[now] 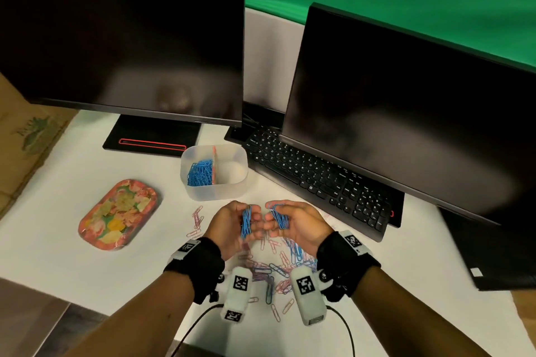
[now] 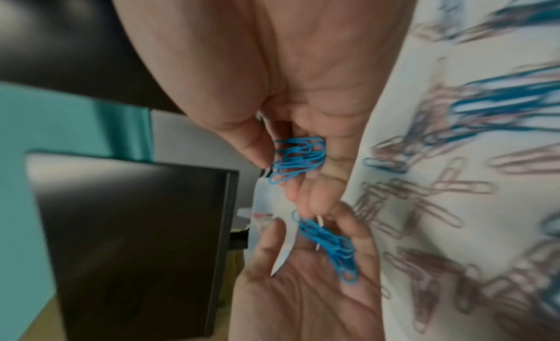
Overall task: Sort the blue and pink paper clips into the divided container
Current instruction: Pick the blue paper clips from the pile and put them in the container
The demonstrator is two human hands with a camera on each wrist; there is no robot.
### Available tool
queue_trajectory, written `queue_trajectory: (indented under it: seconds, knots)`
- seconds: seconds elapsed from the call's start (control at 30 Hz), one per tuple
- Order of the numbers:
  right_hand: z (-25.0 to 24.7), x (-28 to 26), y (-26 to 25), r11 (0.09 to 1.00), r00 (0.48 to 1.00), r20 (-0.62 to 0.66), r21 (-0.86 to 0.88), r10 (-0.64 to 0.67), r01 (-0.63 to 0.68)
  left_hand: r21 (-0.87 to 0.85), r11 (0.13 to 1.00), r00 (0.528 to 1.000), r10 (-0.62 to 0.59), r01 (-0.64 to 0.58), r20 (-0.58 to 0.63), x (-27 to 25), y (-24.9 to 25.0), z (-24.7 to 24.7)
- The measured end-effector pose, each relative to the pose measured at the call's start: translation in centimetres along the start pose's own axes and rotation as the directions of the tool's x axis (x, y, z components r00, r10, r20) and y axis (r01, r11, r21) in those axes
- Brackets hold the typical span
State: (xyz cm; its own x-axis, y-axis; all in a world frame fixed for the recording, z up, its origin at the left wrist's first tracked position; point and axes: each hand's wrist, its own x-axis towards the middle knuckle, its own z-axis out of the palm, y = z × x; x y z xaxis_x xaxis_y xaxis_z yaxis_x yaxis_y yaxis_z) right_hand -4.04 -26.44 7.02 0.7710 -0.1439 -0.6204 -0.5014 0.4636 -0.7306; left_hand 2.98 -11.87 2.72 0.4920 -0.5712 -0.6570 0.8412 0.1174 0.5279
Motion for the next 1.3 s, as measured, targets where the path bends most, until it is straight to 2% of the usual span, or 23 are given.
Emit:
queue_trajectory:
  seconds: [0.13, 0.27, 0.4, 0.53, 0.73, 0.9, 0.97, 1.03, 1.07, 1.13, 1.17, 1.2, 1.27, 1.3]
  knots:
    - [3.8, 0.5, -2.0, 0.983, 0.999, -0.020, -0.180, -0.027, 0.023, -0.169, 0.986, 1.000, 0.005, -0.004, 0.005, -0.8, 0.7, 0.1]
    - [5.8, 0.7, -2.9, 0.947, 1.000, 0.007, -0.320, -0.018, 0.019, -0.257, 0.966, 0.999, 0.031, -0.036, -0.025, -1.0, 1.6, -0.3]
    - [5.6, 0.4, -4.0, 0.959, 0.997, 0.043, -0.275, -0.058, 0.067, -0.284, 0.958, 0.998, 0.031, -0.043, -0.049, -1.5, 2.8, -0.8]
    - [3.5, 0.2, -4.6, 0.955, 0.988, -0.065, -0.274, -0.138, 0.116, -0.310, 0.946, 0.994, 0.080, -0.099, -0.074, -2.4, 5.1, -2.0]
    - [-1.6, -0.6, -2.9, 0.963, 0.971, -0.210, -0.264, -0.118, 0.060, -0.191, 0.954, 0.957, 0.187, -0.231, -0.221, -3.0, 10.6, -3.4]
    - [-4.2, -0.6, -0.5, 0.962, 0.963, -0.258, -0.274, -0.075, 0.001, -0.028, 0.974, 0.909, 0.199, -0.224, -0.367, -2.1, 13.1, -2.6]
    - [-5.2, -0.4, 0.5, 0.937, 0.958, -0.274, -0.348, -0.087, -0.015, 0.029, 0.978, 0.898, 0.203, -0.208, -0.390, -1.8, 13.3, -2.1]
    - [-6.2, -0.3, 1.6, 0.851, 0.942, -0.303, -0.523, -0.145, -0.037, 0.097, 0.979, 0.890, 0.201, -0.177, -0.410, -1.7, 13.3, -1.7]
    - [-6.6, -0.3, 2.1, 0.771, 0.935, -0.301, -0.634, -0.188, -0.049, 0.140, 0.975, 0.881, 0.219, -0.175, -0.420, -1.6, 13.1, -1.6]
    - [-6.7, -0.3, 2.8, 0.504, 0.931, -0.271, -0.856, -0.245, -0.116, 0.256, 0.944, 0.845, 0.304, -0.206, -0.440, -1.1, 12.7, -1.8]
    - [-6.6, -0.5, 3.1, 0.359, 0.929, -0.261, -0.920, -0.262, -0.157, 0.371, 0.900, 0.814, 0.385, -0.228, -0.434, -0.8, 12.2, -1.8]
    - [-6.3, -0.7, 3.4, 0.267, 0.923, -0.264, -0.945, -0.279, -0.190, 0.509, 0.821, 0.770, 0.493, -0.258, -0.405, -0.7, 11.6, -1.9]
    - [-5.9, -1.0, 4.0, 0.242, 0.924, -0.290, -0.942, -0.249, -0.231, 0.713, 0.610, 0.696, 0.676, -0.345, -0.241, -1.2, 9.7, -1.3]
    - [-5.7, -1.1, 4.4, 0.237, 0.925, -0.300, -0.940, -0.235, -0.244, 0.768, 0.518, 0.694, 0.707, -0.375, -0.138, -1.5, 8.6, -0.9]
